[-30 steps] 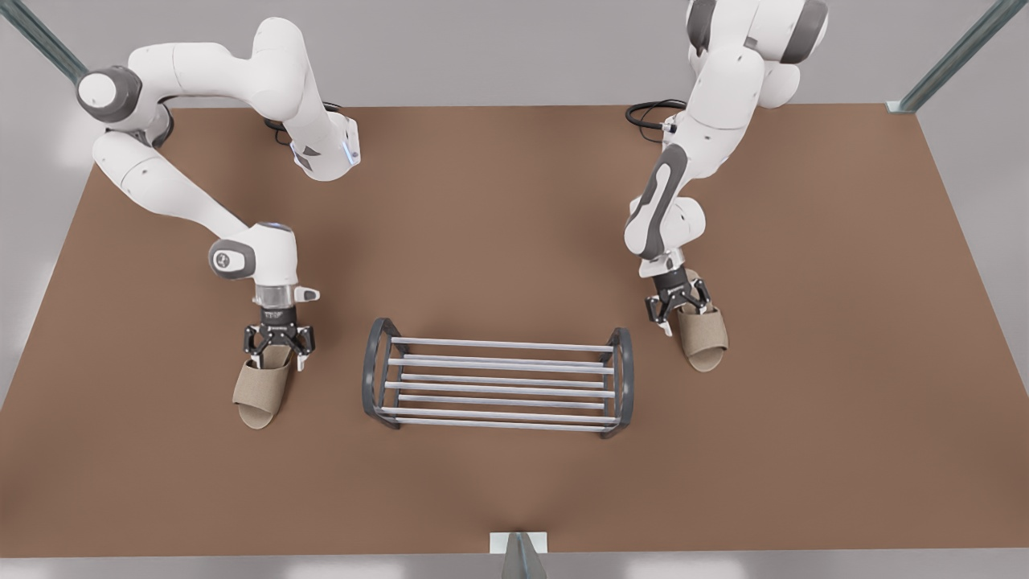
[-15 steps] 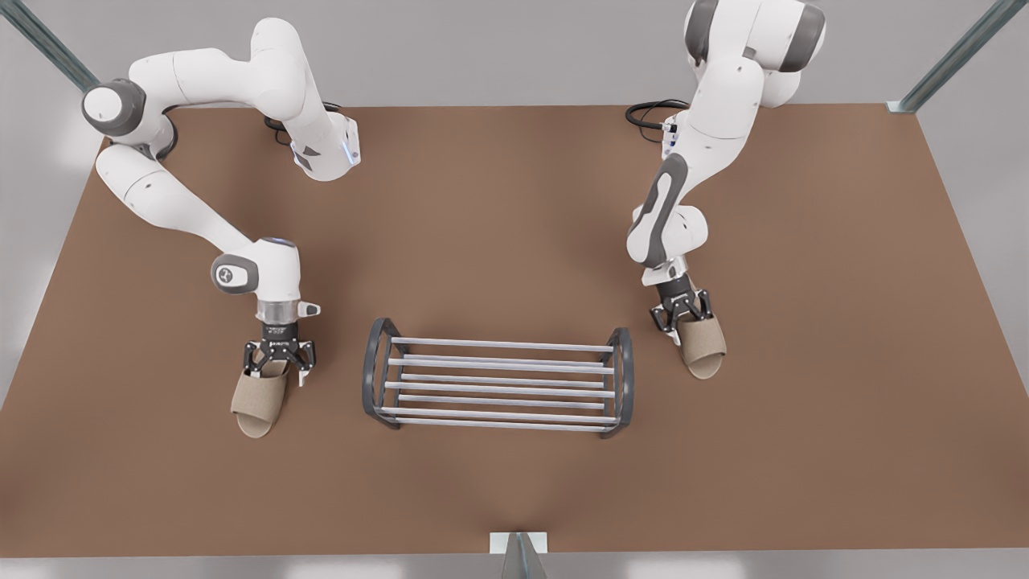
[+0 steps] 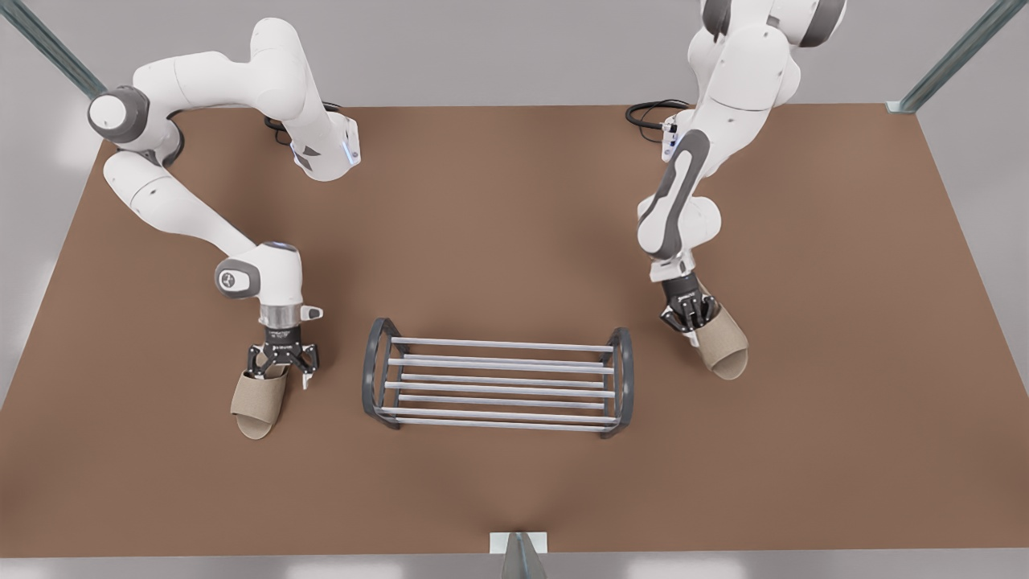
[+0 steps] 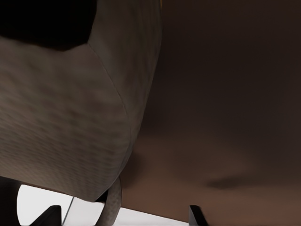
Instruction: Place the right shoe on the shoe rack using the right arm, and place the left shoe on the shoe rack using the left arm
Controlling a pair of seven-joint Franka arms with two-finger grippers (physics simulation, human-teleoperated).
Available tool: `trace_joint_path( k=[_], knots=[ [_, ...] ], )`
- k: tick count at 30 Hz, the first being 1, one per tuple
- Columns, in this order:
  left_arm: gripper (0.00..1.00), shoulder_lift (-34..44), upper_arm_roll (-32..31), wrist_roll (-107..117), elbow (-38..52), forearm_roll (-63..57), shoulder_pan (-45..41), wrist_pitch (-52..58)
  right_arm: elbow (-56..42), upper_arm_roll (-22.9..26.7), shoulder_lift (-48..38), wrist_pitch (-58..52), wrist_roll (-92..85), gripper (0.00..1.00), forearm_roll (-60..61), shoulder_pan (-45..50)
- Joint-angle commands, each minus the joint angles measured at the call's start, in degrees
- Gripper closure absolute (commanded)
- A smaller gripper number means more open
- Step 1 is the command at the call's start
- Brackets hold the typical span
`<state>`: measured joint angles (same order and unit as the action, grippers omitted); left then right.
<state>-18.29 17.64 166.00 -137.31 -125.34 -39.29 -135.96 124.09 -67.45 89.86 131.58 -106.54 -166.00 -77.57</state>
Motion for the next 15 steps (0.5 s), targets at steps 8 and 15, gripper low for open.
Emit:
trace_joint_path(
  k=[8, 15],
  knots=[
    [0.79, 31.11, 2.05, 11.71, -0.24, -0.52, -2.19, -14.33, -0.87, -0.22, 0.5, 0.0, -0.77, 0.26, -2.83, 0.67],
    [0.79, 23.14, 1.61, 11.62, 19.96, 12.05, -24.34, -15.39, -0.87, -1.01, 0.5, 0.0, -0.95, 0.43, -2.83, 0.23]
  ],
)
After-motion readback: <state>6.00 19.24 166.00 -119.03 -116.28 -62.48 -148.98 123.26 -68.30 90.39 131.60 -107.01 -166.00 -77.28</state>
